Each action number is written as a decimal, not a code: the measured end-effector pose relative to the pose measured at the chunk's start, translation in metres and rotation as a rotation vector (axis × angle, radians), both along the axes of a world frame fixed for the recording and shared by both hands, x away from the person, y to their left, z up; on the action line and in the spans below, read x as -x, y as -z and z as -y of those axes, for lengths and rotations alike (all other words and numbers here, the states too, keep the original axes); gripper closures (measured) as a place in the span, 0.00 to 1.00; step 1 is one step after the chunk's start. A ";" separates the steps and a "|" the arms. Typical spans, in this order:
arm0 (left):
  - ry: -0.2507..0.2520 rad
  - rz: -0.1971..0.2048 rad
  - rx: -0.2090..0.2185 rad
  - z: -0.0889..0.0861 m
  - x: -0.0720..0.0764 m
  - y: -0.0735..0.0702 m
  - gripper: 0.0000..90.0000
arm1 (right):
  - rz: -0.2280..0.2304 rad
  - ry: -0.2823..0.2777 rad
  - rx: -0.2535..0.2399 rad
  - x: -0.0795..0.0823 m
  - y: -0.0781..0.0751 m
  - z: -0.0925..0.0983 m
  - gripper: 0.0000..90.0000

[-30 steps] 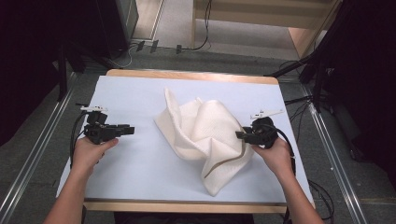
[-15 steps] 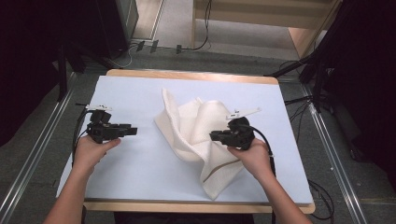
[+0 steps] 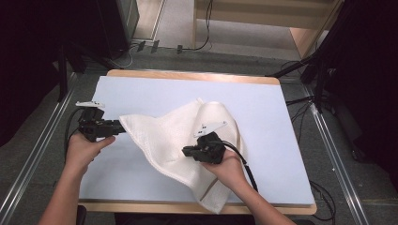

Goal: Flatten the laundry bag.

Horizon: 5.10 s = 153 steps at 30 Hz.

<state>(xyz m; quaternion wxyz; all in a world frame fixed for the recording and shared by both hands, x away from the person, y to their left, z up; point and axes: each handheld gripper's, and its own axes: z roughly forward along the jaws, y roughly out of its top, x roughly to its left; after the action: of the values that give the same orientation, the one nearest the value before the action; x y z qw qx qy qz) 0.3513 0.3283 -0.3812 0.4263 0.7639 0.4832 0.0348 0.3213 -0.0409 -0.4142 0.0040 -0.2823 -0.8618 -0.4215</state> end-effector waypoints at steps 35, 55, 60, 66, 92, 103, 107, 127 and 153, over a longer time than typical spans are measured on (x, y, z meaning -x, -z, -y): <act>0.054 -0.064 -0.155 0.042 -0.075 0.046 0.50 | 0.074 0.194 0.046 -0.013 -0.004 0.066 0.74; 0.118 -0.122 -0.148 0.070 -0.091 0.070 0.68 | 0.093 0.409 0.091 -0.024 0.008 0.128 0.49; 0.130 -0.136 -0.140 0.071 -0.089 0.072 0.83 | 0.068 0.400 0.121 -0.031 0.022 0.120 0.47; 0.167 -0.147 -0.155 0.074 -0.088 0.072 0.96 | 0.020 0.405 0.128 -0.038 0.034 0.117 0.57; -0.046 -0.064 0.006 -0.004 -0.063 0.037 0.98 | 0.039 0.435 0.083 -0.053 0.010 0.137 0.87; -0.112 -0.075 0.005 -0.029 -0.051 0.039 0.97 | 0.057 0.382 0.066 -0.060 0.012 0.117 0.60; -0.133 -0.074 0.006 -0.038 -0.047 0.039 0.97 | 0.074 0.371 0.034 -0.060 0.006 0.116 0.59; -0.256 -0.087 -0.064 -0.083 -0.031 0.043 0.96 | 0.071 0.407 0.057 -0.072 0.009 0.121 0.66; -0.262 -0.119 -0.024 -0.088 -0.030 0.052 0.94 | -0.024 0.399 0.113 -0.105 0.056 0.095 0.89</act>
<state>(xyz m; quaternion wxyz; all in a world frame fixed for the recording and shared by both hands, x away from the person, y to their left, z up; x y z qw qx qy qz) 0.3815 0.4167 -0.4331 0.3796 0.6999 0.6029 0.0504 0.4268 -0.1360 -0.4705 -0.0851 -0.4520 -0.8110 -0.3616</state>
